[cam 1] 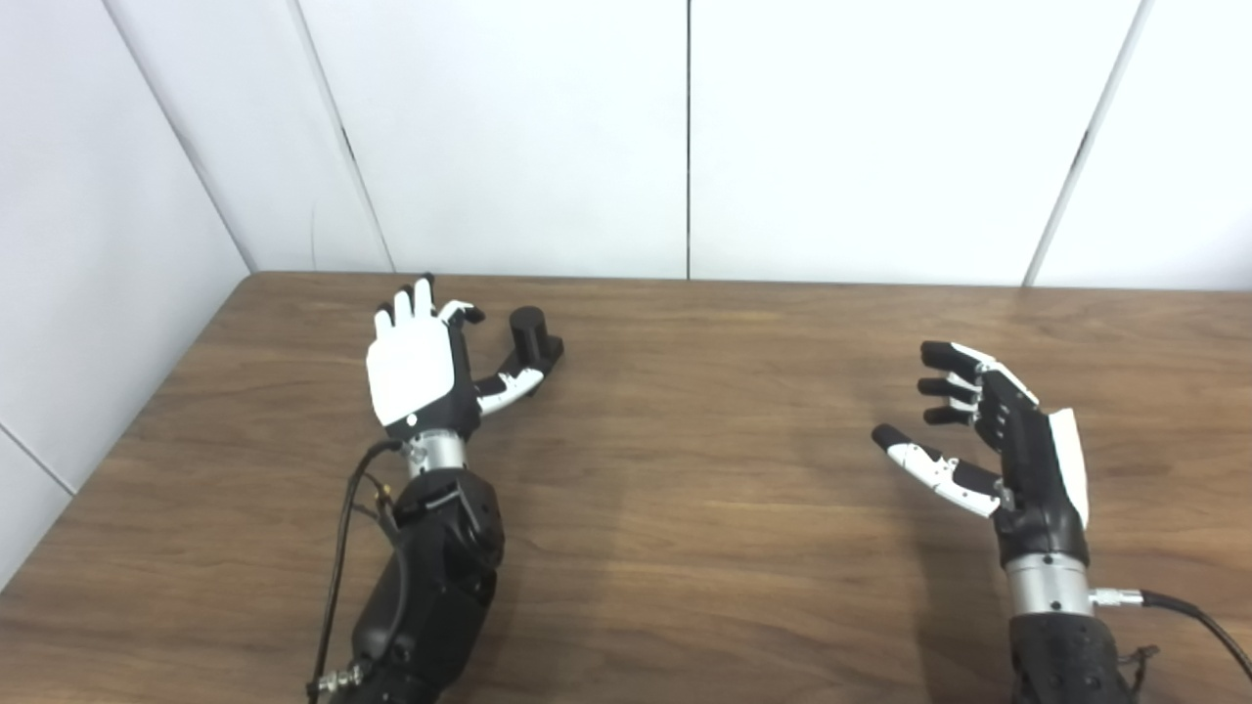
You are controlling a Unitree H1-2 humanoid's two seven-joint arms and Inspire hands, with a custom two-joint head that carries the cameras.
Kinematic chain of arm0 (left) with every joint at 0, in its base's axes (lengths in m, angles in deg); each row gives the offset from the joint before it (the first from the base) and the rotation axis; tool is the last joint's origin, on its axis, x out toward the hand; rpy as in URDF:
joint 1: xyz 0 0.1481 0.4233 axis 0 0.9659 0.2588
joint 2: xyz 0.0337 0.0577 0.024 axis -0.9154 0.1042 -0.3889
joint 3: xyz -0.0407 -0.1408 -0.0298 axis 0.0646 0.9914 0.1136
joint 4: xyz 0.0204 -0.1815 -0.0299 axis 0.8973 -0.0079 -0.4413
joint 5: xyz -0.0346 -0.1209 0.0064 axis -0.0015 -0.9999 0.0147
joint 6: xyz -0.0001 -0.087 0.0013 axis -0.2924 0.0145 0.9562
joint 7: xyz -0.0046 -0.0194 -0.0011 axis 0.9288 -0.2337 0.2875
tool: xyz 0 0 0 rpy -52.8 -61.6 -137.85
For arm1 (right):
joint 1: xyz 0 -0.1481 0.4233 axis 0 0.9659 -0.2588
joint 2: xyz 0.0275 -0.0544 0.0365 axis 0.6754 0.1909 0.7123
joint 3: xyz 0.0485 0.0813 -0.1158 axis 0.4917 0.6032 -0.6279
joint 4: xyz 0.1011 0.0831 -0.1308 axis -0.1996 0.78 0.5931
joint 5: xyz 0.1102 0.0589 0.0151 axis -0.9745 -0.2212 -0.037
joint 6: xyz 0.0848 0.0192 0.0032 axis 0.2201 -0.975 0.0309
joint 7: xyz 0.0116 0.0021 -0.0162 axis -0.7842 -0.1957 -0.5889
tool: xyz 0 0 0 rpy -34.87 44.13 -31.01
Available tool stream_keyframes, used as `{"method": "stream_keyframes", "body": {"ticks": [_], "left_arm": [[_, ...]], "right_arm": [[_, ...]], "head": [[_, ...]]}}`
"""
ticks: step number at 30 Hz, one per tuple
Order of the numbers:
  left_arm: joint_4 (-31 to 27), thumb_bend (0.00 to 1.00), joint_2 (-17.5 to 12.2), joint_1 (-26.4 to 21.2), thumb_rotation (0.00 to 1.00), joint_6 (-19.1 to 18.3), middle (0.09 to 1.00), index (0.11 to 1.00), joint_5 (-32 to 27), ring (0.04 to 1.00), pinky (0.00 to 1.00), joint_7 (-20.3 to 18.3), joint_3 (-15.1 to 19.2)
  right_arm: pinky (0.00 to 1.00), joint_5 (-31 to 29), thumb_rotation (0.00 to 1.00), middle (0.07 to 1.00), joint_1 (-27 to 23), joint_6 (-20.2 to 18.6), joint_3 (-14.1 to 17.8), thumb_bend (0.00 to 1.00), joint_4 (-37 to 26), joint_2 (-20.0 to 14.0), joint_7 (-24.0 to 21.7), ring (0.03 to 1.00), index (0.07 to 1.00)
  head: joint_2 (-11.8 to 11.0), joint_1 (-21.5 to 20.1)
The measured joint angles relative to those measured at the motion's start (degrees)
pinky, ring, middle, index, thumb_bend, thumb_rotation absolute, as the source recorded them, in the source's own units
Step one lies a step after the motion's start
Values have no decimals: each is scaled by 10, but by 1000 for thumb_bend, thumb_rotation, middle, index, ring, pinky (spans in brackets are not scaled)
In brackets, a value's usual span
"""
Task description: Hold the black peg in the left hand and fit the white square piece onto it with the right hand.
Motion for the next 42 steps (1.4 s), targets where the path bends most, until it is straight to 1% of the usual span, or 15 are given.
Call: {"method": "stream_keyframes", "body": {"ticks": [6,10,13,15,18,20,21,23,26,28,31,35,39,41,42], "left_arm": [[43,905,-7,-15,548,-11,969,581,-1,1000,1000,-24,-14],[72,902,-13,-27,595,-12,951,577,3,1000,1000,-59,-19],[83,920,-19,-42,590,-14,926,644,20,997,999,-112,-18],[88,923,-25,-61,595,-14,917,648,38,982,988,-166,-12],[88,910,-37,-89,592,-15,906,627,69,952,971,-241,-10],[88,902,-45,-106,558,-15,880,610,99,938,973,-290,-13],[89,899,-48,-113,539,-15,875,596,111,939,983,-310,-17],[89,889,-52,-121,511,-15,874,587,128,938,996,-331,-25],[91,863,-62,-126,473,-14,870,593,137,934,1000,-351,-47],[94,849,-72,-127,452,-13,870,594,137,935,1000,-354,-63],[97,822,-85,-132,408,-8,869,594,126,930,1000,-355,-79],[102,798,-112,-145,367,12,855,587,101,916,1000,-374,-97],[102,818,-133,-154,369,23,852,590,85,909,999,-399,-114],[101,840,-140,-154,377,24,845,602,80,905,972,-405,-120],[99,829,-141,-154,360,24,845,601,78,907,973,-408,-123]], "right_arm": [[583,1,129,759,0,0,0,700,0,2,0,697,725],[566,3,124,750,0,1,0,695,0,1,2,687,721],[562,3,122,747,0,1,0,695,0,1,2,686,718],[563,2,117,749,0,1,0,697,0,1,2,687,718],[576,2,123,754,0,2,0,696,1,1,3,692,717],[593,3,113,763,0,2,-1,693,0,2,3,702,723],[594,3,111,765,0,2,-1,691,0,2,3,703,724],[587,3,107,765,0,2,-2,689,0,3,3,700,723],[577,3,117,755,0,2,-2,692,-1,5,3,691,718],[571,4,117,750,1,1,-2,693,-2,5,4,686,716],[564,7,125,743,1,1,-2,693,-4,5,6,678,712],[561,14,128,737,1,1,0,691,-4,4,9,672,707],[574,14,138,738,1,1,1,692,-5,2,9,674,707],[568,14,139,737,1,1,2,688,-8,1,9,669,705],[567,14,140,736,1,1,3,687,-10,1,9,668,705]], "head": [[1,-4],[2,-6],[2,-7],[3,-7],[3,-5],[3,-9],[4,-10],[4,-11],[5,-13],[6,-14],[8,-16],[8,-15],[9,-16],[10,-17],[10,-17]]}}
